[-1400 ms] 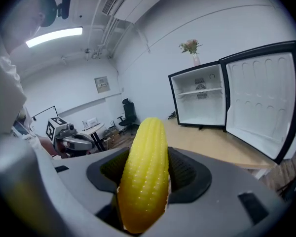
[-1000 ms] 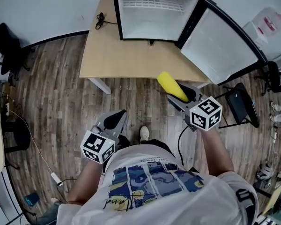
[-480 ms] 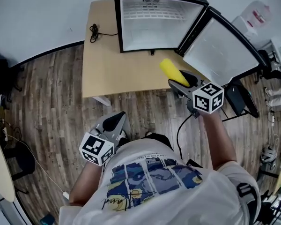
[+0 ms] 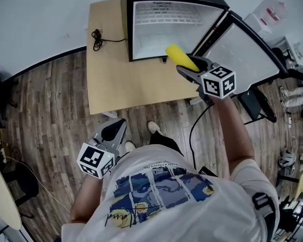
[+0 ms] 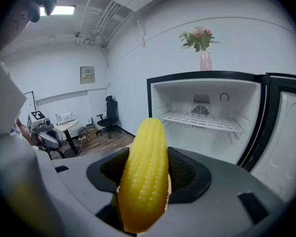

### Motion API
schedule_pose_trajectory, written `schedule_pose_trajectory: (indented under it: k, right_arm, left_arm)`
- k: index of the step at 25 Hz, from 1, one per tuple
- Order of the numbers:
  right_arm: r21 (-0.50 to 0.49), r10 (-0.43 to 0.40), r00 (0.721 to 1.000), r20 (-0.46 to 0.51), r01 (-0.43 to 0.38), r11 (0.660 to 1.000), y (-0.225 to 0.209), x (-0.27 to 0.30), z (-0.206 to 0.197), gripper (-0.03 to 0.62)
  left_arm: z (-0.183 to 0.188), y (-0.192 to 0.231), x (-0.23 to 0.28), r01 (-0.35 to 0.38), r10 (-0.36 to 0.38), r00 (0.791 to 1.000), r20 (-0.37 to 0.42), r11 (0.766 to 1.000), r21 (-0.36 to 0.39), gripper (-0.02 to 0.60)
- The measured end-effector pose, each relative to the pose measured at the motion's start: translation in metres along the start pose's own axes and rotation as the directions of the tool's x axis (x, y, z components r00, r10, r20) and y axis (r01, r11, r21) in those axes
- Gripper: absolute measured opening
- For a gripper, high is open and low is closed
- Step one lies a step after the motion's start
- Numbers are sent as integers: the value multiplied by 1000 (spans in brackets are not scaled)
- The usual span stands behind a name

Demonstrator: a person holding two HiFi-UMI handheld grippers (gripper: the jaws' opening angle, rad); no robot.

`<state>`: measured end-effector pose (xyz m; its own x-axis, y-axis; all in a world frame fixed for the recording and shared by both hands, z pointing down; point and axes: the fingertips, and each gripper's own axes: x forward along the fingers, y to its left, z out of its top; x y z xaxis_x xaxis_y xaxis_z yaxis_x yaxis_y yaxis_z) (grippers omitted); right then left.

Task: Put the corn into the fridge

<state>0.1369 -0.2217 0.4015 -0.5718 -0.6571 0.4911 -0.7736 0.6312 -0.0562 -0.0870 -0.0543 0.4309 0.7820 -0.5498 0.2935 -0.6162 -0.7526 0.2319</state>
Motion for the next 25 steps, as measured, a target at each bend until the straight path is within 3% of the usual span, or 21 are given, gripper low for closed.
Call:
schedule_pose_trajectory:
  k: [12,25]
  right_arm:
    - [-148,33,999,-33,-38,988,-92,81,68,245]
    - [-236,70,995,-65,-83,968,-136,159,90,245]
  left_arm:
    - [39,27,46,-118,119,992,39,993,-32,9]
    - [44,50,69,-272,275,961,42,960,-62,11]
